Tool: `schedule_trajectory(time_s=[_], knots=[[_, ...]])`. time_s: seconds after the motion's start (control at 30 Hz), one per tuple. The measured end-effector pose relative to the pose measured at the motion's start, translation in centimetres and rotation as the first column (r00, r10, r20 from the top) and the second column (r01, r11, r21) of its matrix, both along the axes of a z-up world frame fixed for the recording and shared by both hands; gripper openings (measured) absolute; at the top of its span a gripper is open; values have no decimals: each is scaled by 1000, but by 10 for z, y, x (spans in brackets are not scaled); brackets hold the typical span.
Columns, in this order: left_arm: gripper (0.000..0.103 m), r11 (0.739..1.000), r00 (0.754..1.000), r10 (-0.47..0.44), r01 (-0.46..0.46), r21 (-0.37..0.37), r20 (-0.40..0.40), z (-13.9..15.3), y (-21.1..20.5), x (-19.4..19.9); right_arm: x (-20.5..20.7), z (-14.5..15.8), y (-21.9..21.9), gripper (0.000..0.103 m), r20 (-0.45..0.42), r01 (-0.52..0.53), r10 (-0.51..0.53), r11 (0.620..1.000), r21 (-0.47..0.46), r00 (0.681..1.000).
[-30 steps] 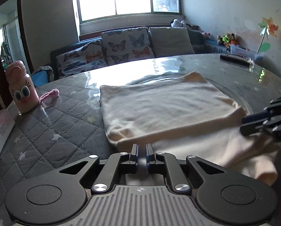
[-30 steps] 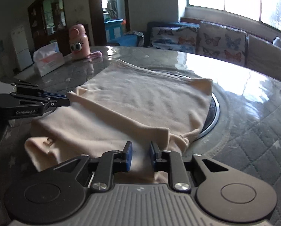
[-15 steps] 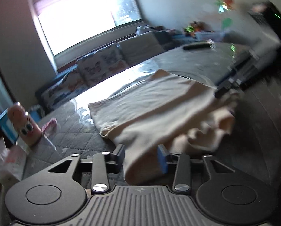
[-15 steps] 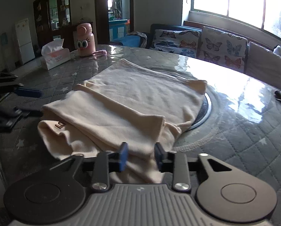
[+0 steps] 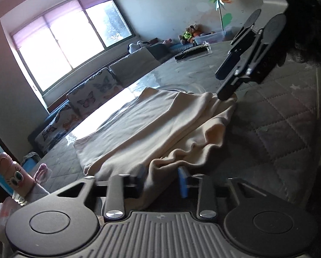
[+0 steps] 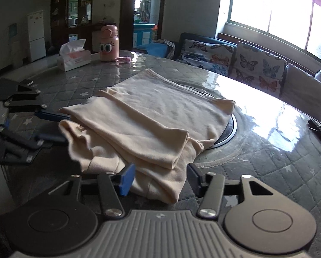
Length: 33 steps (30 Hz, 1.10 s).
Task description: Fold clothes
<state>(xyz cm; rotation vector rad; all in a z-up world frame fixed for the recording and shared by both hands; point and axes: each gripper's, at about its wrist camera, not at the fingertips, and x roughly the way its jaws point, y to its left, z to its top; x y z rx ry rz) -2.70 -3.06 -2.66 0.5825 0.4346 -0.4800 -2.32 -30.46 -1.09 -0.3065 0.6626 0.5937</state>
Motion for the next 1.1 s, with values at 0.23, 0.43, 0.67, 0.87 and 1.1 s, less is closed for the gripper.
schedule_trajectory(time_s=[0.23, 0.43, 0.67, 0.87, 1.1], knots=[[9, 995, 999, 48, -50, -89, -22, 20, 5, 25, -13, -4, 9, 75, 15, -121, 122, 992, -33, 992], [9, 988, 997, 66, -70, -139, -35, 35, 7, 47, -12, -13, 30, 76, 63, -187, 192, 979, -81, 979], [9, 984, 996, 73, -81, -161, -55, 35, 11, 50, 11, -25, 49, 49, 64, -181, 186, 981, -74, 981], [15, 984, 996, 76, -83, -155, -51, 26, 18, 36, 26, -19, 48, 18, 15, -154, 154, 988, -10, 988], [32, 988, 995, 92, -94, -121, -23, 15, 26, 18, 36, -2, 42, 15, 16, -112, 111, 992, 61, 994]])
